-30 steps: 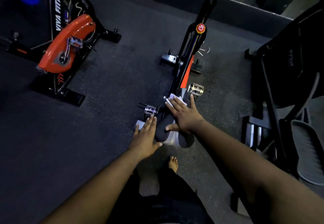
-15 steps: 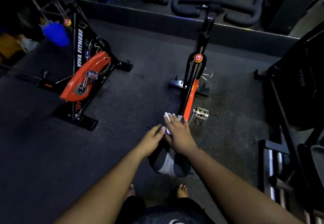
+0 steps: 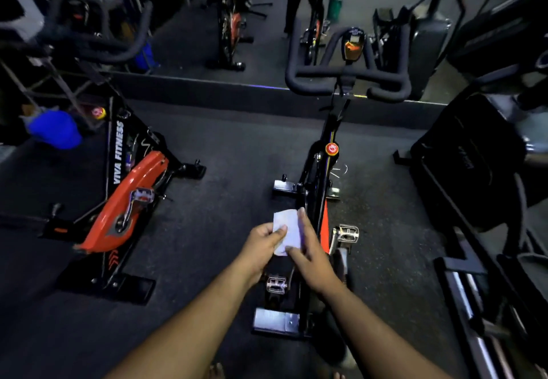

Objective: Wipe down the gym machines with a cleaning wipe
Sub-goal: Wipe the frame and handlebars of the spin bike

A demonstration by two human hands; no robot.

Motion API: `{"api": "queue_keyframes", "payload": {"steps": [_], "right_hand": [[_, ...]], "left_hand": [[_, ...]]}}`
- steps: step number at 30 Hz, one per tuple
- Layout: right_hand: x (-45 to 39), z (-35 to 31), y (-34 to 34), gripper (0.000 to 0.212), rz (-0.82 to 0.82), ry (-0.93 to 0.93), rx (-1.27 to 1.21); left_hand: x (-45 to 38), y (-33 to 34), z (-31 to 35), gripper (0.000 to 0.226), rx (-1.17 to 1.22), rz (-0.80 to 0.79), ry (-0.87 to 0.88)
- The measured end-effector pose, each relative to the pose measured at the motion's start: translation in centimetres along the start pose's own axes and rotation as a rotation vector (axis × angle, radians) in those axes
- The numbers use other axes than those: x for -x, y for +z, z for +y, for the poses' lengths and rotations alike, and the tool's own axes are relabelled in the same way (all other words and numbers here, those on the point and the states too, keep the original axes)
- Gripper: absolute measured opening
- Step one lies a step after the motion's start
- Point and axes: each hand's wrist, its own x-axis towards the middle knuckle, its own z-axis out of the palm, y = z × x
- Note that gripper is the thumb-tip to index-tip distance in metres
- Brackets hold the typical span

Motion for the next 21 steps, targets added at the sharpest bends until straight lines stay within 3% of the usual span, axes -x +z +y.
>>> {"api": "queue_keyframes", "payload": {"steps": [3,5,7,13,18,21], "right_hand": [[-2.3,-3.5,3.2,0.058,0.183,0.173,-0.236],[-4.0,-5.4,4.6,0.029,0.234,0.222,-0.333],[-5.7,-7.0,5.9,0.015,0.267,0.237,-0.349],[-9.3,-8.1,7.2,0.009,0.383,0.262,-0.427],[-13.6,-8.2,5.9,0.012,0.526,0.298,-0.641],[-16.9,-8.2,5.3,0.016,0.526,0.307,-0.759]], "left_hand": [[-0.5,-4.2,2.2,0.016,-0.029,-0.04,0.015],[-0.7,-6.1,3.6,0.017,-0.055,-0.053,0.032],[-0.9,-7.9,5.3,0.016,-0.103,-0.06,0.057],[-4.1,-10.6,9.0,0.007,-0.282,-0.053,0.191],[-8.6,-10.6,12.1,0.012,-0.3,-0.063,0.214],[-12.8,-10.3,13.8,0.014,-0.35,-0.101,0.246]]}}
